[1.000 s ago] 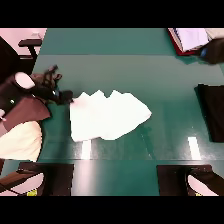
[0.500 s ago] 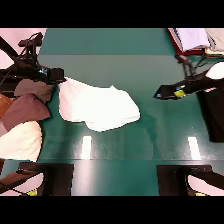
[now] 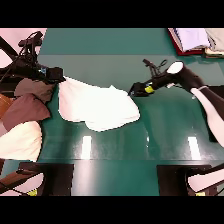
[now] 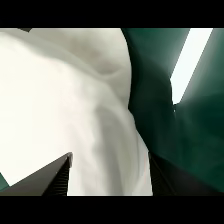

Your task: Fold the shirts.

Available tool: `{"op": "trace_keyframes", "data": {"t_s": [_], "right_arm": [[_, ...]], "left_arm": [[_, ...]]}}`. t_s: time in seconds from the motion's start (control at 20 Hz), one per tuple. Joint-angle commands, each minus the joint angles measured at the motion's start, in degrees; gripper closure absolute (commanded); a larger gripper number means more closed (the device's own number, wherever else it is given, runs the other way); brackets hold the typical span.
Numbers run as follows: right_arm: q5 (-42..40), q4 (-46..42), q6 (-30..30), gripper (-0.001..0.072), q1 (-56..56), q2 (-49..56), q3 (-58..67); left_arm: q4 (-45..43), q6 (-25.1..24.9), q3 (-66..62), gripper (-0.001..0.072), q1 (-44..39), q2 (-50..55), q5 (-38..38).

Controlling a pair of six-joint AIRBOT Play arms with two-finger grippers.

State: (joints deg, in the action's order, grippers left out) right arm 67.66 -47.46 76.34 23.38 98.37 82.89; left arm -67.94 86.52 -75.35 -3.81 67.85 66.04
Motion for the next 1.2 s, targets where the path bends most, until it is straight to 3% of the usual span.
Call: {"op": "trace_keyframes", "data": {"t_s": [0.0,0.05,0.1,0.15,0.45,0.7,0.95,1.15], "right_arm": [[1.8,0.8,-0.3,0.0254,3.5,7.4,6.8],[1.4,0.6,-0.4,0.0306,4.1,8.4,8.3],[0.8,-0.4,-0.4,0.0571,4.6,8.7,9.6],[0.3,-2.4,-0.5,0.0693,4.8,8.5,11.1],[4.8,-16.8,-0.4,0.0694,1.7,-5.7,23.7],[11.1,-17.8,-0.4,0.0694,-0.6,-23.2,34.5],[9.2,-18.8,2.1,0.0695,-0.6,-37.9,31.5],[7.4,-20.7,6.0,0.0695,-0.6,-42.2,28.3]], "left_arm": [[0.0,0.0,-0.1,0.0679,0.0,0.0,0.2],[0.0,0.0,-0.1,0.0679,0.0,0.0,0.5],[0.0,0.0,-0.1,0.0679,0.0,0.0,0.7],[0.0,0.0,-0.1,0.068,0.0,-0.2,0.7],[0.7,0.0,-9.1,0.0681,0.0,-10.4,-0.4],[7.6,0.0,-26.4,0.068,0.0,-20.3,-0.7],[11.8,0.1,-38.4,0.0681,0.0,-22.9,-0.7],[11.1,0.5,-40.4,0.0681,0.0,-22.8,-0.8]]}}
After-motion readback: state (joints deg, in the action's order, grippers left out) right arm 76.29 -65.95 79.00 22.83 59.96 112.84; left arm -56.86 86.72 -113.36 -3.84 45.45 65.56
